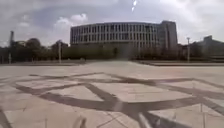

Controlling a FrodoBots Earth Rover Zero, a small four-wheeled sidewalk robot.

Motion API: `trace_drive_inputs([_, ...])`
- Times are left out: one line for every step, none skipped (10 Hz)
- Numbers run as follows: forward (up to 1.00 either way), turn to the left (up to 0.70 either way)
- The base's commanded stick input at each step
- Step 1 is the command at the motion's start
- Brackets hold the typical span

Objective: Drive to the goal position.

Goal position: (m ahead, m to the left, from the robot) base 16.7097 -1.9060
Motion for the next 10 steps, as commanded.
trace_drive_inputs([1.0, 0.0])
trace_drive_inputs([1.0, 0.0])
trace_drive_inputs([1.0, 0.0])
trace_drive_inputs([1.0, 0.0])
trace_drive_inputs([1.0, 0.0])
trace_drive_inputs([1.0, 0.0])
trace_drive_inputs([1.0, 0.0])
trace_drive_inputs([1.0, 0.0])
trace_drive_inputs([1.0, 0.0])
trace_drive_inputs([1.0, 0.0])
